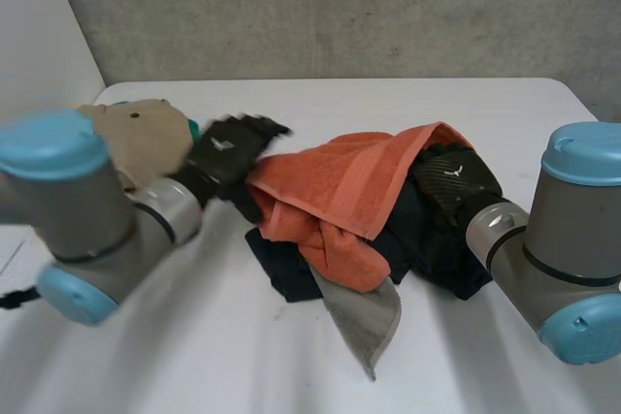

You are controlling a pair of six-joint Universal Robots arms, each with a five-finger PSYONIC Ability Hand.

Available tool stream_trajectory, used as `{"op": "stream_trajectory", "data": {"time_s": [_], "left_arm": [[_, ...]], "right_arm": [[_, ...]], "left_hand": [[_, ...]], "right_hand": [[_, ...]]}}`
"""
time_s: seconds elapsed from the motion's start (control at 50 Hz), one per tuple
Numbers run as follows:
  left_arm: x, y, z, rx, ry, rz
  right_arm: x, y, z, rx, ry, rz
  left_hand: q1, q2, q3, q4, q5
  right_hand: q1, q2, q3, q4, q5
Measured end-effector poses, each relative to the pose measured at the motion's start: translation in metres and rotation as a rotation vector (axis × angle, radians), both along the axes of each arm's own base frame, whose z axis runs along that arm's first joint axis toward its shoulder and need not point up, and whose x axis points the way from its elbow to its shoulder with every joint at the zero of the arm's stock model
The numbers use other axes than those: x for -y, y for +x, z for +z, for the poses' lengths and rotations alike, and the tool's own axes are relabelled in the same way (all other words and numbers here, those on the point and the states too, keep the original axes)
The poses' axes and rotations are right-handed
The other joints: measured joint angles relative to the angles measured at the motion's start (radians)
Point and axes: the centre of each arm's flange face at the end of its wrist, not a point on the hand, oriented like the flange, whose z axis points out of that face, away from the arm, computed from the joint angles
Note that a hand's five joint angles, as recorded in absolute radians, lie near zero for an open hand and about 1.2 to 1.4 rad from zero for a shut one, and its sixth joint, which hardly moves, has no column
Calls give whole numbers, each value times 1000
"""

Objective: Fold the laundry.

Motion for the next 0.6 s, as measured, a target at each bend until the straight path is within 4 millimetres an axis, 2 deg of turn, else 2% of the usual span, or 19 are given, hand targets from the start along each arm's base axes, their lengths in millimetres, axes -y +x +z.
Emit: {"op": "stream_trajectory", "data": {"time_s": [0.08, 0.16, 0.18, 0.2, 0.22, 0.24, 0.26, 0.28, 0.3, 0.34, 0.44, 0.56, 0.6], "left_arm": [[-8, -21, -19, 7, -17, -47], [-2, -39, -36, 8, -55, -38], [0, -42, -39, 8, -60, -33], [2, -46, -42, 9, -64, -28], [3, -48, -44, 8, -65, -25], [5, -51, -47, 8, -66, -20], [6, -53, -48, 9, -65, -18], [7, -55, -49, 10, -62, -15], [8, -56, -48, 11, -59, -10], [10, -55, -46, 11, -60, -2], [35, -35, -9, -20, -123, 142], [95, 29, 63, -107, -317, 453], [112, 49, 79, -115, -368, 521]], "right_arm": [[0, -1, -3, -4, 12, -1], [1, -3, -7, -7, 21, -7], [2, -3, -7, -7, 22, -8], [2, -4, -8, -7, 22, -10], [3, -4, -9, -6, 22, -11], [3, -4, -10, -5, 22, -13], [4, -5, -10, -4, 21, -14], [5, -5, -11, -2, 20, -15], [5, -5, -11, 0, 19, -17], [6, -6, -11, 2, 19, -19], [8, -7, -9, 20, 13, -28], [8, -5, -5, 34, 5, -22], [7, -4, -4, 35, 3, -16]], "left_hand": [[0, 0, 0, 0, 0], [7, 3, 2, 3, 1], [91, 65, 62, 68, 60], [258, 222, 216, 206, 185], [258, 222, 216, 206, 185], [590, 521, 511, 523, 462], [644, 585, 575, 589, 516], [791, 832, 820, 838, 732], [806, 896, 905, 932, 815], [806, 911, 919, 950, 827], [806, 924, 956, 994, 837], [843, 952, 977, 995, 841], [843, 955, 979, 995, 854]], "right_hand": [[0, 0, 0, 0, 0], [0, 0, 0, 0, 0], [0, 0, 0, 0, 0], [0, 0, 0, 0, 0], [0, 0, 0, 0, 0], [0, 0, 0, 0, 0], [0, 0, 0, 0, 0], [0, 0, 0, 0, 0], [0, 0, 0, 0, 0], [0, 0, 0, 0, 0], [0, 0, 0, 0, 0], [0, 0, 0, 0, 0], [0, 0, 0, 0, 0]]}}
